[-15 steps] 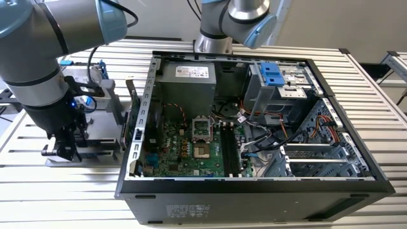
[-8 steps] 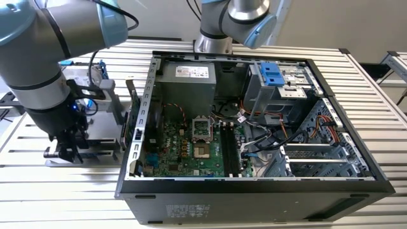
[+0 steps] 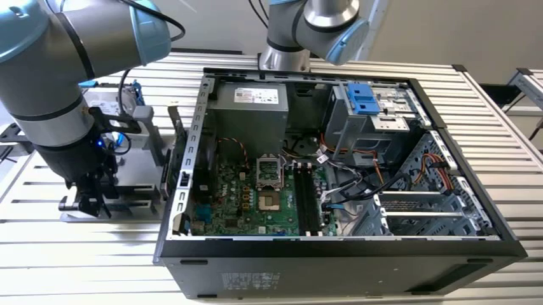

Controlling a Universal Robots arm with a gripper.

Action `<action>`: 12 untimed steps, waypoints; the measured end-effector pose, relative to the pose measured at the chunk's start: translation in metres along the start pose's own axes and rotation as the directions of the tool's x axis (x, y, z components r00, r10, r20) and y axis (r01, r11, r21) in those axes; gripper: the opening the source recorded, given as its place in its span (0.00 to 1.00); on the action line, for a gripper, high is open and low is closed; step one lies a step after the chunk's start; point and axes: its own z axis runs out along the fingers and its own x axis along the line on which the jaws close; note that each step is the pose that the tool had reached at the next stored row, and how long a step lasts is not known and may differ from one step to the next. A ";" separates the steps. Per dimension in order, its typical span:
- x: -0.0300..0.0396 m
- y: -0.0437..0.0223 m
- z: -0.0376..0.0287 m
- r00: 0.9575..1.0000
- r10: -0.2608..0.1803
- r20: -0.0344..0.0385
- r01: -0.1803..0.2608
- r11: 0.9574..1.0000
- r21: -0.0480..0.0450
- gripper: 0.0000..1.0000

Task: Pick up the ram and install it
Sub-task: 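Pick up the ram and move it above insertion slot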

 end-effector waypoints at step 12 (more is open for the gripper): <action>0.0000 0.0000 0.0001 1.000 0.000 0.000 0.000 1.000 0.000 0.00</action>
